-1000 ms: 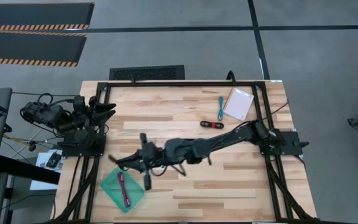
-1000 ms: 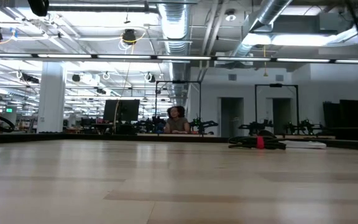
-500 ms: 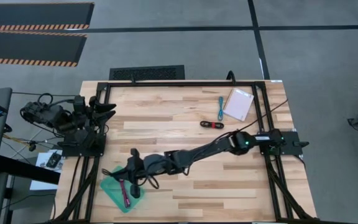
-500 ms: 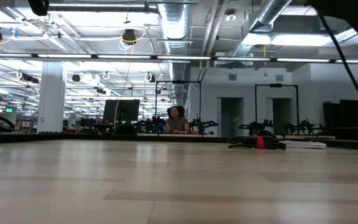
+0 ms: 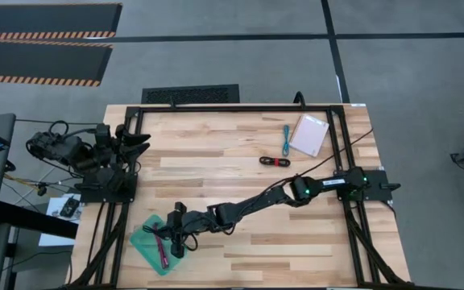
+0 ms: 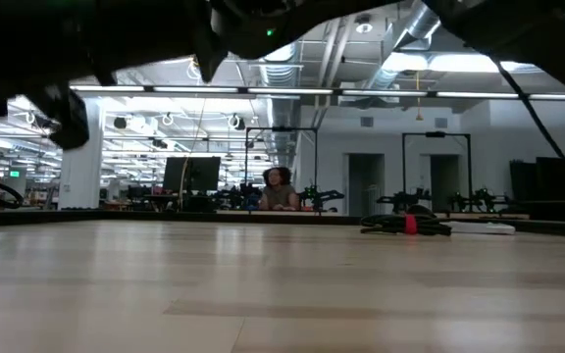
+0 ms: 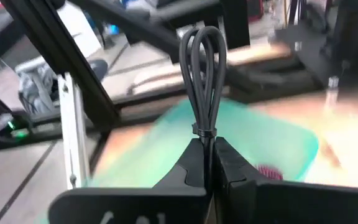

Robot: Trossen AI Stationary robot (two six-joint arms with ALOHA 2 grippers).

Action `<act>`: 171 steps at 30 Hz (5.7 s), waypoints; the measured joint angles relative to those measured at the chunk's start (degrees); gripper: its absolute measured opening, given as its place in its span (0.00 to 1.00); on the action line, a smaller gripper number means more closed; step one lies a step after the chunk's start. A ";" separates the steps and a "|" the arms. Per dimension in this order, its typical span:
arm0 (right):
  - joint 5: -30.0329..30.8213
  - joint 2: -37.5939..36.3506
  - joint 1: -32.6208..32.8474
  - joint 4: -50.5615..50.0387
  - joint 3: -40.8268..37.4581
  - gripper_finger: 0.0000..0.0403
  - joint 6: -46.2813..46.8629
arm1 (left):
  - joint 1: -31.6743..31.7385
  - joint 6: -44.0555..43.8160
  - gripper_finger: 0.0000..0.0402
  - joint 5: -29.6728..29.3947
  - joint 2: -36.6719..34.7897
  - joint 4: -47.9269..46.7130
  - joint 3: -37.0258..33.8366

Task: Pick and place USB-C Cables
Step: Put the bottom black USB cable into the green bin, then put the black USB cable into the green bin

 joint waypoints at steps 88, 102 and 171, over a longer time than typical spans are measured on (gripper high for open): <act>9.25 -46.56 -4.81 -91.52 -2.86 0.41 -13.66 | -0.02 -4.61 0.48 1.53 0.00 -8.41 0.00; 12.07 -76.60 -7.62 -60.27 -50.16 0.40 -11.76 | -0.02 -11.16 0.48 1.84 0.02 -13.57 0.00; -1.85 -66.05 -32.77 -24.05 -95.74 0.14 -11.07 | -0.02 -14.08 0.48 -7.07 0.02 -22.40 0.01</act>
